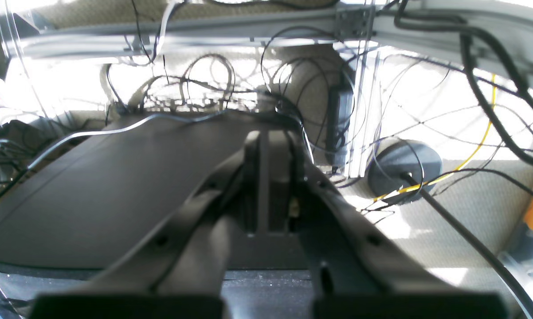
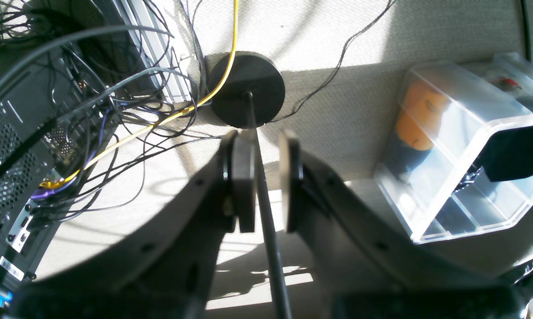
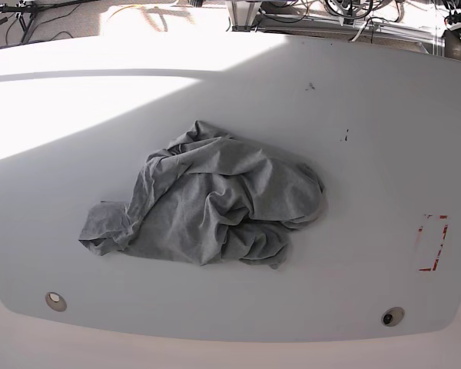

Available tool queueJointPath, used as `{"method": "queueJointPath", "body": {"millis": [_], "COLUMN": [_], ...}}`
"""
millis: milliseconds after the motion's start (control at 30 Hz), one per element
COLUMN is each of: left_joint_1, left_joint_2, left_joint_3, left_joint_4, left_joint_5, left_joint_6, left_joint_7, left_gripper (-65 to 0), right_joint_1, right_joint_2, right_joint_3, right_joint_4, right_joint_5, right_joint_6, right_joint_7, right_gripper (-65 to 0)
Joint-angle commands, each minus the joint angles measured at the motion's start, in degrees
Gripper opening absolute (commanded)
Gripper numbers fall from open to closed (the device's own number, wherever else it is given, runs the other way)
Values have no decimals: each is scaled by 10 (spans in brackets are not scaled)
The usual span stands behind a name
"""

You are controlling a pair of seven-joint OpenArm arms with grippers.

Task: Fold the T-shirt properly

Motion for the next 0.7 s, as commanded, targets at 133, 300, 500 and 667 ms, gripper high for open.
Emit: {"method": "queueJointPath", "body": {"millis": [133, 300, 500, 667], "left_joint_1": [31, 35, 36, 34], "left_joint_2": [-8, -11, -15, -21], "left_joint_3": [-2, -2, -2, -2], "left_joint_4": [18, 10, 4, -10], "left_joint_5": [0, 2, 2, 1], "left_joint_6": [-2, -3, -2, -2], "left_joint_7": [1, 5, 5, 8], "left_gripper": [-633, -632, -630, -632], "right_joint_1": [-46, -68, -87, -97], "right_joint_2": [3, 3, 3, 1], "right_joint_3": [6, 1, 2, 3], "right_joint_4": [40, 75, 103, 117], "right_joint_5": [0, 1, 1, 1], "right_joint_6": [-3, 0, 2, 5], "right_joint_7": [-7, -7, -8, -4], "right_gripper": [-568, -569, -569, -570]}}
